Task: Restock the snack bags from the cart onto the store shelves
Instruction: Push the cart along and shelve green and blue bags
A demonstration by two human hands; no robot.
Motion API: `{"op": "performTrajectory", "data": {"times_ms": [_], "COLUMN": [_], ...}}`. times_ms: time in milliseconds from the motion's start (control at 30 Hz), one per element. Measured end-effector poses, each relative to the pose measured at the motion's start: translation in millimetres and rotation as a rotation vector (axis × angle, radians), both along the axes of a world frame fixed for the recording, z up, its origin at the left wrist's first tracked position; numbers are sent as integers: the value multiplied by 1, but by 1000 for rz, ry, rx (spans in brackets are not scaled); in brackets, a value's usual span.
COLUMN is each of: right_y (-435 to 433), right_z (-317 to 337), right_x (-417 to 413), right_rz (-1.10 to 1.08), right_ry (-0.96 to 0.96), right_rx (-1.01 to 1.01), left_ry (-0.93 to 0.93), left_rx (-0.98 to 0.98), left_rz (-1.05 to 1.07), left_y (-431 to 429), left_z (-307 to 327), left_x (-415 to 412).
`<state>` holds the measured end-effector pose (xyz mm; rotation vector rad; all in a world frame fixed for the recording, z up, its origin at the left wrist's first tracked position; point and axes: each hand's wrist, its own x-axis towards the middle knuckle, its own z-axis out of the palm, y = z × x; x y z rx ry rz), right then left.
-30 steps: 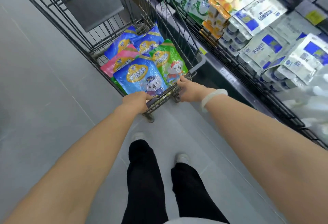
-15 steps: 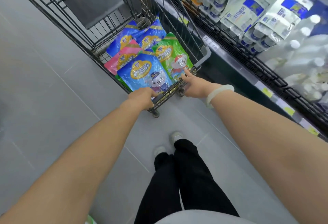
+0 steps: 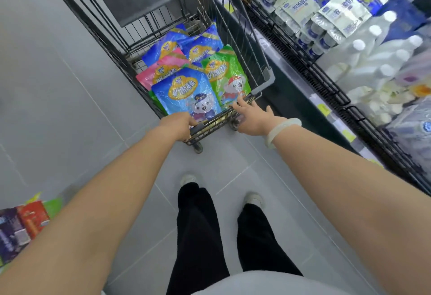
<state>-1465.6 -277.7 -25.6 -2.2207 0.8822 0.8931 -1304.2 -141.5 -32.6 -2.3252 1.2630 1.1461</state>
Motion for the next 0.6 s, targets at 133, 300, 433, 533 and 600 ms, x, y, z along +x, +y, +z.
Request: {"op": "performTrajectory", "data": {"times_ms": [133,300,433,533,600], "right_y": [3,14,15,9,2], "right_z": [1,-1,9,17,18], "right_x": [-35,-67,-70,-65,-62], "right_rz": [147,196,-13,-157,-206], "right_ry": [-12,31,-144,-275,-287], "right_rx": [-116,-159,-229,-300,-285], "left_ry": [-38,54,113,72,151], "left_rx": [-1,62,-22,-130,-173], "left_rz": [14,110,550,898,1092], "left_y": [10,9,-12,-26,-30], "left_z": [0,2,2,-7,-17], "left_x": [-36,-63,-61,-56,-55]}}
